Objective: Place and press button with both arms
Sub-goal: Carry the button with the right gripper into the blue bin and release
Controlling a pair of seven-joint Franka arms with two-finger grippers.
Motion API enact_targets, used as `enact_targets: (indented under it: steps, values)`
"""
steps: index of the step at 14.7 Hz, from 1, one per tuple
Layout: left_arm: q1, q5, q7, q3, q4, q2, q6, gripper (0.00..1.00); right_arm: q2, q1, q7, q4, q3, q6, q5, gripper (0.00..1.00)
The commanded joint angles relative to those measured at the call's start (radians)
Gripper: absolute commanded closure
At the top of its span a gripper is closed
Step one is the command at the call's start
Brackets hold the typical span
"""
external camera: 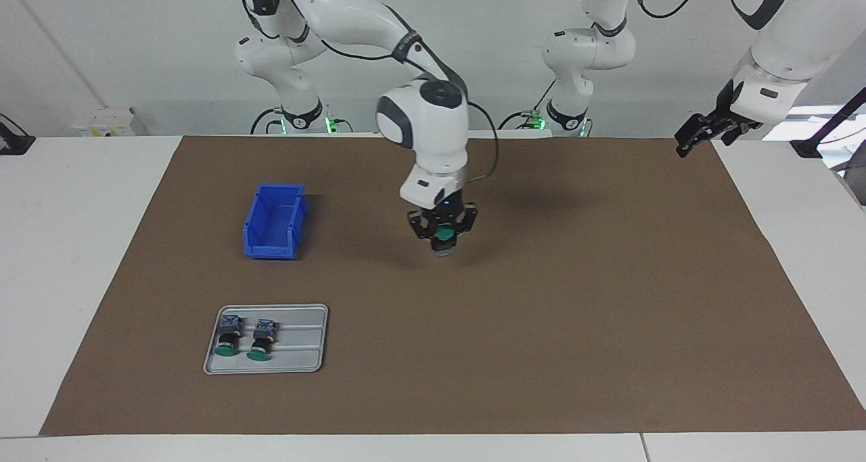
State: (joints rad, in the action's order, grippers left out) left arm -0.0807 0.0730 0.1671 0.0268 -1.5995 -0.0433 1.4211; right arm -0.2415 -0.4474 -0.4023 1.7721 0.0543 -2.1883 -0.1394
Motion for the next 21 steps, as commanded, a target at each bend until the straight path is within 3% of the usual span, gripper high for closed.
enact_targets:
  steps: [1,4,7,10,13,21]
  values:
    - [0.009,0.007,-0.018,0.007,0.027,0.011,-0.024,0.00,0.236,0.131,0.164,0.281,0.021,-0.024,0.003,0.88]
    - [0.019,0.007,-0.020,0.009,0.021,0.008,-0.031,0.00,0.329,0.306,0.409,0.412,0.018,-0.030,0.078,0.87]
    - [0.021,0.005,-0.020,0.007,0.023,0.006,-0.050,0.00,0.337,0.453,0.609,0.449,0.018,-0.050,0.133,0.87]
    - [0.068,-0.030,-0.018,-0.033,0.024,-0.004,-0.070,0.00,0.347,0.495,0.623,0.493,0.018,-0.054,0.170,0.87]
    - [0.194,-0.039,-0.015,-0.171,0.026,-0.004,-0.073,0.00,0.349,0.515,0.629,0.523,0.018,-0.053,0.188,0.86]
    - [0.197,-0.039,-0.011,-0.172,0.024,-0.004,-0.073,0.00,0.353,0.509,0.605,0.593,0.018,-0.088,0.196,0.76]
